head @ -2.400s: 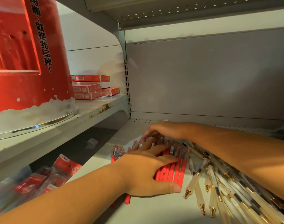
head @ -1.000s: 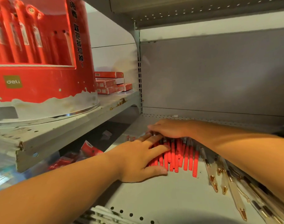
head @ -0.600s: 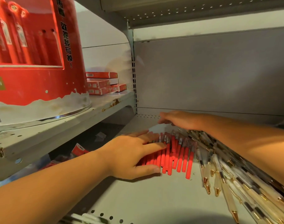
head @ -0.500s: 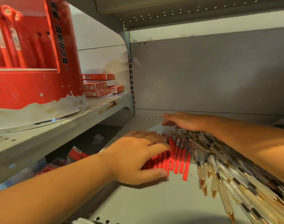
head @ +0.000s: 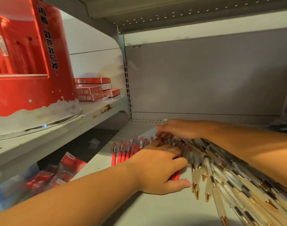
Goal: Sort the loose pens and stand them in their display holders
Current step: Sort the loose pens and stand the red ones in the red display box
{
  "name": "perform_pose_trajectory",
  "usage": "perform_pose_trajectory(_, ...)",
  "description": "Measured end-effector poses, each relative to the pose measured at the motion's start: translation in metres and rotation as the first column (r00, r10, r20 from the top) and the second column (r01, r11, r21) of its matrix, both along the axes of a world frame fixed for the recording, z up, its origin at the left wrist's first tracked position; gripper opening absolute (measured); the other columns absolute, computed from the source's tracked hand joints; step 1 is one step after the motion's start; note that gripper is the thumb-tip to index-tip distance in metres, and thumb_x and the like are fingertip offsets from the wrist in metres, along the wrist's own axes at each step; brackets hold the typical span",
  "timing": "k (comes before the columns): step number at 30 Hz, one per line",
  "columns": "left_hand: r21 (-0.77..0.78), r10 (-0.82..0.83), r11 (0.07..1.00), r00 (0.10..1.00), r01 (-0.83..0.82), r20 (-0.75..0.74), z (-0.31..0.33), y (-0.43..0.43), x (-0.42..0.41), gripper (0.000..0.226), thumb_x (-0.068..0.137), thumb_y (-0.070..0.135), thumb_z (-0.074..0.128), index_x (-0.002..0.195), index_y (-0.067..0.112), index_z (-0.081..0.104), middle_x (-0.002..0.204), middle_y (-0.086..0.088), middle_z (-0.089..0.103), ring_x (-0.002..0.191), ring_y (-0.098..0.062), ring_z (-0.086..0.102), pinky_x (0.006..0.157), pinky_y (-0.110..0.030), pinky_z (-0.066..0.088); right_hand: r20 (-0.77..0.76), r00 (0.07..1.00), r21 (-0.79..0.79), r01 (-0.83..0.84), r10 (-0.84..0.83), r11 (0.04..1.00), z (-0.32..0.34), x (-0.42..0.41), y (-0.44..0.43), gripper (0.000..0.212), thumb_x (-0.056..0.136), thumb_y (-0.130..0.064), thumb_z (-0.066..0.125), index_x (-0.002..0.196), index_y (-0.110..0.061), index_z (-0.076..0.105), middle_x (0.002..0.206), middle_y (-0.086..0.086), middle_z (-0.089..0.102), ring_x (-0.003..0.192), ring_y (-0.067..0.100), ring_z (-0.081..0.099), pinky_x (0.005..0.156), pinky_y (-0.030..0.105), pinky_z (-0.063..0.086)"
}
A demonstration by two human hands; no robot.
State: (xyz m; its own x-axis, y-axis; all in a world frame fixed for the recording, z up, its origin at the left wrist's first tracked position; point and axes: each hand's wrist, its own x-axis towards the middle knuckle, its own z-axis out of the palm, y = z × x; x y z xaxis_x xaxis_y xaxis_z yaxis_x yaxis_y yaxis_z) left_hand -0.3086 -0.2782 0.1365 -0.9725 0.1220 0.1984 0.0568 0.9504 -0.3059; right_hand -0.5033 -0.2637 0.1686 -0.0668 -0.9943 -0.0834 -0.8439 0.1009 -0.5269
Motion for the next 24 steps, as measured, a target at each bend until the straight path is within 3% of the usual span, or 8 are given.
perform_pose_trajectory(6,0.106,0.02,0.994,0.993,-0.007,-0.12,0.008,0.0,0.013,0.044,0.096,0.062,0.032,0.112,0.029,0.057,0.109,0.005,0.059,0.094,-0.013,0.054,0.084,-0.031,0.047,-0.063,0.997,-0.084,0.033,-0.038,0.996,0.005,0.002,0.022,0.031,0.099,-0.022,0.052,0.13,-0.024,0.056,0.131,-0.003,0.058,0.116,0.01,0.055,0.101,0.03,0.044)
perform_pose_trajectory(8,0.197,0.182,0.97,0.96,-0.141,-0.211,0.014,-0.003,0.018,0.042,0.095,0.06,0.03,0.109,0.03,0.056,0.107,0.006,0.059,0.091,-0.014,0.054,0.081,-0.031,0.046,-0.086,0.995,-0.116,0.049,-0.059,0.992,0.009,0.004,0.035,0.02,0.092,-0.016,0.059,0.109,-0.026,0.063,0.106,-0.004,0.067,0.096,0.011,0.064,0.084,0.033,0.054)
perform_pose_trajectory(10,0.297,0.445,0.878,0.867,-0.375,-0.223,0.017,-0.01,0.023,0.044,0.094,0.059,0.029,0.118,0.029,0.051,0.117,0.0,0.055,0.105,-0.022,0.053,0.089,-0.036,0.046,-0.146,0.988,-0.109,0.044,-0.06,0.993,0.011,0.009,0.05,0.014,0.088,-0.018,0.061,0.093,-0.031,0.064,0.086,-0.011,0.064,0.075,0.001,0.061,0.062,0.022,0.048)
perform_pose_trajectory(12,0.413,0.69,0.679,0.72,-0.607,-0.075,0.017,-0.019,0.027,0.054,0.094,0.065,0.03,0.132,0.029,0.042,0.134,-0.008,0.046,0.124,-0.031,0.045,0.1,-0.042,0.042,-0.225,0.973,-0.102,0.031,-0.053,0.994,0.012,0.017,0.064,0.006,0.086,-0.028,0.064,0.088,-0.033,0.062,0.078,-0.013,0.06,0.063,-0.003,0.054,0.057,0.017,0.04)
perform_pose_trajectory(15,0.468,0.79,0.459,0.588,-0.755,0.174,0.011,-0.033,0.032,0.077,0.086,0.081,0.023,0.146,0.033,0.027,0.155,-0.016,0.029,0.141,-0.045,0.028,0.112,-0.054,0.032,-0.315,0.949,-0.005,0.014,-0.015,1.0,0.012,0.032,0.079,0.019,0.084,-0.052,0.064,0.095,-0.04,0.056,0.082,-0.011,0.061,0.067,-0.001,0.055,0.06,0.021,0.044)
perform_pose_trajectory(18,0.518,0.756,0.391,0.586,-0.761,0.29,0.001,-0.044,0.03,0.089,0.081,0.087,0.017,0.15,0.032,0.027,0.146,-0.014,0.048,0.142,-0.039,0.032,0.114,-0.052,0.03,-0.358,0.933,0.057,0.059,-0.035,0.997,0.01,0.045,0.083,0.033,0.085,-0.062,0.058,0.111,-0.041,0.054,0.095,-0.011,0.064,0.084,0.006,0.063,0.072,0.026,0.054)
perform_pose_trajectory(20,0.547,0.722,0.38,0.609,-0.746,0.33,-0.007,-0.049,0.025,0.096,0.075,0.092,0.014,0.147,0.031,0.036,0.139,-0.009,0.057,0.14,-0.036,0.036,0.114,-0.053,0.027,-0.354,0.934,0.079,0.088,-0.054,0.993,0.01,0.052,0.082,0.034,0.09,-0.058,0.054,0.116,-0.036,0.054,0.099,-0.009,0.065,0.087,0.009,0.064,0.067,0.023,0.052)
perform_pose_trajectory(24,0.539,0.72,0.408,0.623,-0.737,0.306,-0.014,-0.056,0.018,0.095,0.074,0.092,0.017,0.154,0.043,0.008,0.165,-0.008,0.015,0.151,-0.037,0.002,0.12,-0.057,0.007,-0.337,0.936,0.103,0.145,-0.103,0.984,0.011,0.065,0.07,0.029,0.097,-0.051,0.045,0.117,-0.032,0.054,0.101,-0.003,0.064,0.088,0.013,0.062,0.07,0.026,0.051)
